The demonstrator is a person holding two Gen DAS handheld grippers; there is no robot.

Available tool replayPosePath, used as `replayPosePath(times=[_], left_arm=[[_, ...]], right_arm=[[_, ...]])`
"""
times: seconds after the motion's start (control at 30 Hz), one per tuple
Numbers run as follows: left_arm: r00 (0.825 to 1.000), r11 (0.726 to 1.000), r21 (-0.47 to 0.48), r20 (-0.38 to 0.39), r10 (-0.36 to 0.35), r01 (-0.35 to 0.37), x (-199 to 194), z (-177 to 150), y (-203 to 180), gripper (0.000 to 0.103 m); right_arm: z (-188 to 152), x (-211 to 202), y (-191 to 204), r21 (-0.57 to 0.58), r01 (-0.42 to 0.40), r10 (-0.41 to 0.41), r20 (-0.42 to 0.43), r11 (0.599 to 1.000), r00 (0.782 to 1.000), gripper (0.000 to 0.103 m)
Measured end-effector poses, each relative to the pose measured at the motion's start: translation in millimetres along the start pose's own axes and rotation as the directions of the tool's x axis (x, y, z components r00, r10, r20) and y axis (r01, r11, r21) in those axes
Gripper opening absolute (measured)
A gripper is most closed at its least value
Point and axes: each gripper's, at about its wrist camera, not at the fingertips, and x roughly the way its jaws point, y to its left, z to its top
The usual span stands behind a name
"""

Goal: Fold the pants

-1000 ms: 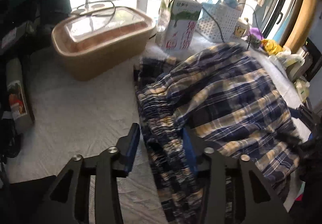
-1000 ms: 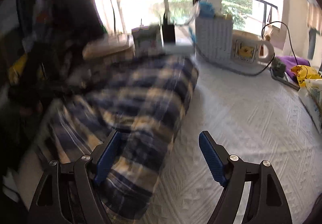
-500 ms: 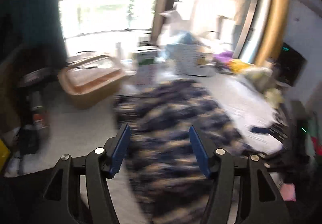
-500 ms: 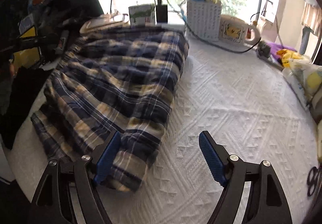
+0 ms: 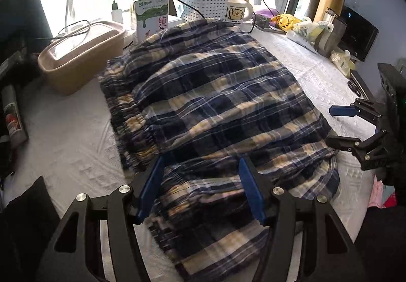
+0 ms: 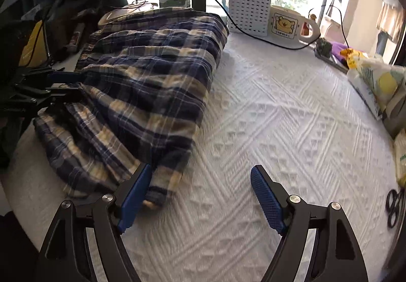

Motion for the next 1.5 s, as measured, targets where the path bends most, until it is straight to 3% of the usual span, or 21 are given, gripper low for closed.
replayPosePath(times=[0.1,0.17,0.3,0.43,0.53,0.67,0.8,0.93,1.03,1.23,1.37,1.5], left_arm=[[0.999,0.998,-0.032,-0.007,0.050,-0.050,-21.9,-0.3,15.6,0.062],[0.999,0.996,-0.085,0.025,0.035,-0.033,-36.9,4.2,34.2,0.062],[0.992,0.990,-0.103,0.067,0.107,-0.099,-45.6,24.0,58.6,0.062],[0.992,0.990,-0.120,0.092,0.083,-0.072,-25.4,54.1,75.4,0.062],[0.993,0.991,-0.124,0.094,0.068,-0.056,2.7,76.2,79.7,0.062],[0.995,0.990,-0.123,0.068,0.077,-0.068,34.7,90.8,88.4,0.062],[0.997,0.987,-0.143,0.027,0.073,-0.068,61.2,98.7,100.3,0.062],[0.997,0.985,-0.158,-0.006,0.071,-0.071,79.0,101.2,106.3,0.064],[0.995,0.987,-0.133,0.008,0.096,-0.094,82.1,100.6,103.3,0.068],[0.996,0.983,-0.160,0.004,0.089,-0.087,78.6,99.8,107.4,0.070],[0.997,0.982,-0.176,0.033,0.075,-0.068,55.0,93.0,104.3,0.070],[0.998,0.980,-0.196,0.044,0.050,-0.040,37.2,82.3,102.8,0.070]], right_arm=[[-0.4,-6.0,-6.7,0.003,-0.029,0.029,-0.016,1.000,0.999,0.081],[5.1,-15.4,-15.6,0.020,-0.045,0.045,0.002,0.999,0.999,0.081],[33.8,-30.5,-30.7,0.024,-0.017,0.014,0.095,1.000,0.995,0.081],[81.2,-19.2,-37.8,-0.011,-0.015,0.017,0.192,1.000,0.981,0.081],[116.0,7.4,-40.2,-0.028,-0.045,0.049,0.194,0.999,0.980,0.057],[145.1,43.3,-38.4,-0.046,-0.082,0.089,0.170,0.996,0.981,0.048],[166.4,77.1,-33.1,-0.101,-0.092,0.105,0.130,0.991,0.986,0.048],[172.7,119.6,-39.6,-0.108,-0.031,0.035,0.035,0.994,0.999,0.048],[175.0,128.3,-42.9,-0.088,-0.025,0.028,0.038,0.996,0.999,0.048],[179.3,127.6,-46.3,-0.068,0.008,-0.004,0.060,0.998,0.998,0.055],[175.6,99.9,-52.6,-0.023,0.028,-0.024,0.126,0.999,0.992,0.058],[168.7,71.9,-71.9,0.053,-0.010,0.001,0.165,0.999,0.986,0.060]])
